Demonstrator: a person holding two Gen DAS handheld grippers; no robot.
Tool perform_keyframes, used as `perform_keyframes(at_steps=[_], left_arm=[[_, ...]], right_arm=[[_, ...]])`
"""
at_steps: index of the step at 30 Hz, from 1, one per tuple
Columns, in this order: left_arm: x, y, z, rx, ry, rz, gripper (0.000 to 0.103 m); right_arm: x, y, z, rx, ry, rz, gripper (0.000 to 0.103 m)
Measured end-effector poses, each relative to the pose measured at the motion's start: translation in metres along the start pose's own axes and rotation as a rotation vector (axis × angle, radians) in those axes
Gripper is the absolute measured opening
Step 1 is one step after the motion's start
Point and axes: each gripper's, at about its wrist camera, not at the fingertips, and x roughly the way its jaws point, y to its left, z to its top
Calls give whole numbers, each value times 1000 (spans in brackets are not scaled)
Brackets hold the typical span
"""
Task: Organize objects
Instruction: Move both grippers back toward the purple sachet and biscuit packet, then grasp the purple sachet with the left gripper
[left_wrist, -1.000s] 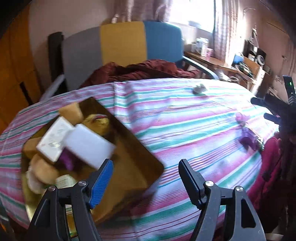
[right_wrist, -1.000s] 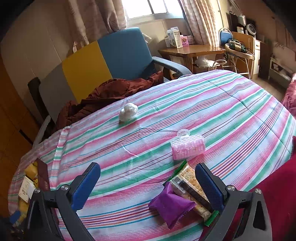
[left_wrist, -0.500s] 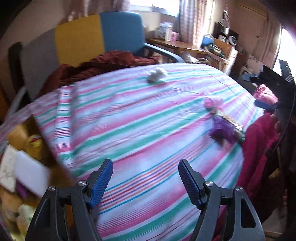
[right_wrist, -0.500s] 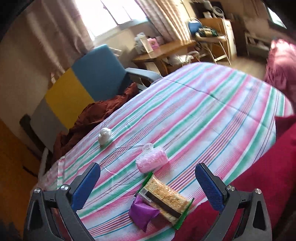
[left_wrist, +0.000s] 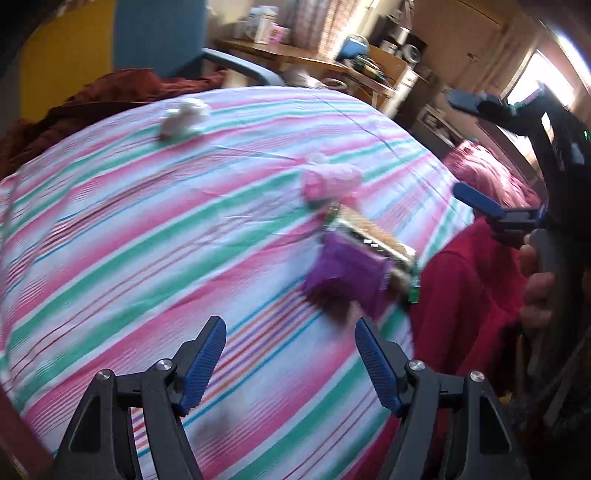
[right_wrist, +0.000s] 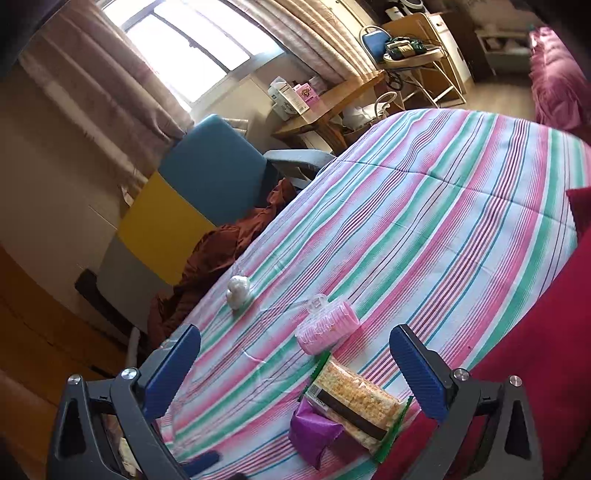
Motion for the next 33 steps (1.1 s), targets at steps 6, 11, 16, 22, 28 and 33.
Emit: perform_keyframes(at_steps=[6, 11, 16, 22, 28, 33], left_arm=[[20, -11, 7, -90, 52, -89, 74], [33, -5, 16, -245, 78, -190, 73], [49, -2, 31, -361, 78, -208, 73], [50, -7, 38, -239, 54, -84, 73], [57, -20, 44, -177, 96, -48, 73], [60, -32, 40, -108, 74, 15, 55]], right_arm=[[5, 1, -1, 0, 19, 25, 103], [5, 2, -2, -8, 23, 35, 103], [6, 3, -3, -16, 27, 41, 103], [6, 2, -2, -12, 27, 49, 103], [5, 0, -1, -11, 30, 51, 103], [5, 1, -1, -12, 33, 47, 103]])
